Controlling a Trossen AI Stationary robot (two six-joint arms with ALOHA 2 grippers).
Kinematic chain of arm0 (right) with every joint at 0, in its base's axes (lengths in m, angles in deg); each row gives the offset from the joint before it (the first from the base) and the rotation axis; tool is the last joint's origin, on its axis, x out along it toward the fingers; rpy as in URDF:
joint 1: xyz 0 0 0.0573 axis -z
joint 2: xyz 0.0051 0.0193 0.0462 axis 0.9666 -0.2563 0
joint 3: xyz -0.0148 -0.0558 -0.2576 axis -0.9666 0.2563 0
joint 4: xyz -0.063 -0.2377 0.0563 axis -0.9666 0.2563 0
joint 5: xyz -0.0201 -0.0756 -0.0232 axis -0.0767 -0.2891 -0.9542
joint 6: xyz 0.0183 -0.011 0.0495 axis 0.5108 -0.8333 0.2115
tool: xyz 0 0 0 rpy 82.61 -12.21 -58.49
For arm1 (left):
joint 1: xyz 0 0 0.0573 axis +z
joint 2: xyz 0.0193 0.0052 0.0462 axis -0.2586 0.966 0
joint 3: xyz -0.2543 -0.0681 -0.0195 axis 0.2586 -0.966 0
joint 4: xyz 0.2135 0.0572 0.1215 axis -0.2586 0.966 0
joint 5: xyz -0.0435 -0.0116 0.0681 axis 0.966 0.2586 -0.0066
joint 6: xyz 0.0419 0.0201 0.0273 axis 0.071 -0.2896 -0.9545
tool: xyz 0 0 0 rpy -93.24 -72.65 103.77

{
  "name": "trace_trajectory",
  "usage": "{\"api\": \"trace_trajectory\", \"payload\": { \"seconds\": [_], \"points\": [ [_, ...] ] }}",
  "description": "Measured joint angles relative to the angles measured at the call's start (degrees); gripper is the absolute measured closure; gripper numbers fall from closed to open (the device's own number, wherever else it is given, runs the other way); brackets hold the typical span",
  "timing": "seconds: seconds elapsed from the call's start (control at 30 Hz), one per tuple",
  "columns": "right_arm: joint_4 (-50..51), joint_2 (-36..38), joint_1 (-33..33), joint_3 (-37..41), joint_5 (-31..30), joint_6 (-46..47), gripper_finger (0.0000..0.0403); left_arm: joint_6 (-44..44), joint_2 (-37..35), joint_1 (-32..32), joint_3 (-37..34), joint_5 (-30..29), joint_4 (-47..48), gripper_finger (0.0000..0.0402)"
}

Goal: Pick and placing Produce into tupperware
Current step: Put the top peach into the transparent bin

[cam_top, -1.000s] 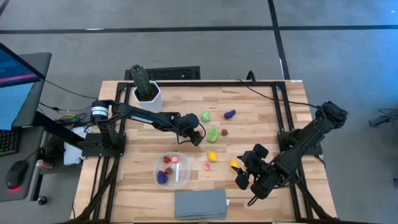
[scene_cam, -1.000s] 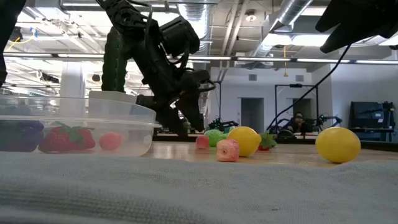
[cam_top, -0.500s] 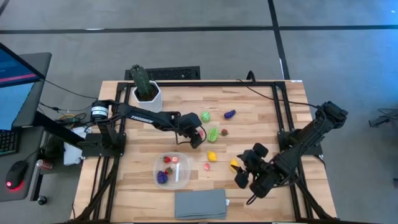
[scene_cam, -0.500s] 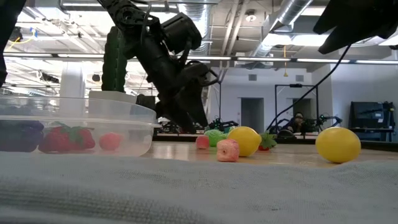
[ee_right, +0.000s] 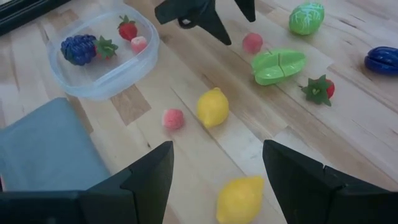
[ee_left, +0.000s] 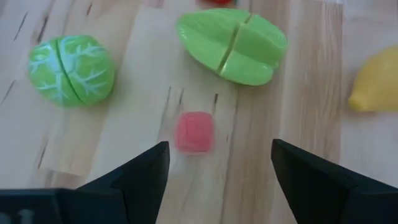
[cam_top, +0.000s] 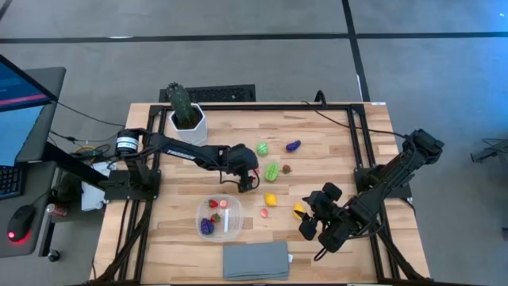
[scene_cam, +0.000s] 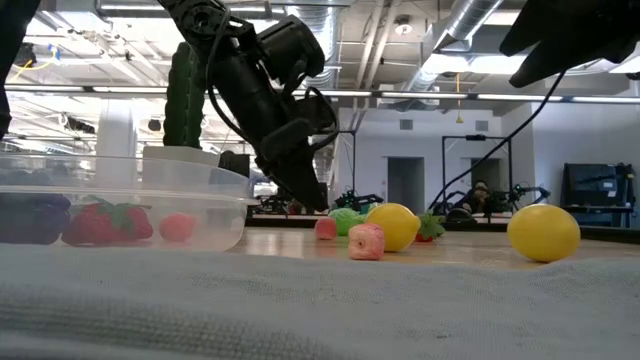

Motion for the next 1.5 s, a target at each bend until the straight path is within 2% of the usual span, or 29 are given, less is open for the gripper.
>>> {"api": "trace_trajectory", "payload": {
  "seconds": [0.77,1.2,1.5],
  "points": [
    [-0.3,0.0,2.1,0.0,0.0,-2.6,0.0132,2.8,0.0,1.8,0.0,1.1,-0.3,0.0129],
    [-0.4,0.0,2.1,0.0,0.1,-2.6,0.0132,1.0,0.0,1.8,0.0,1.0,-2.4,0.0129],
    [-0.7,0.0,2.0,0.0,0.2,-2.4,0.0132,0.9,6.2,1.1,2.1,2.5,-0.6,0.0129]
  ]
}}
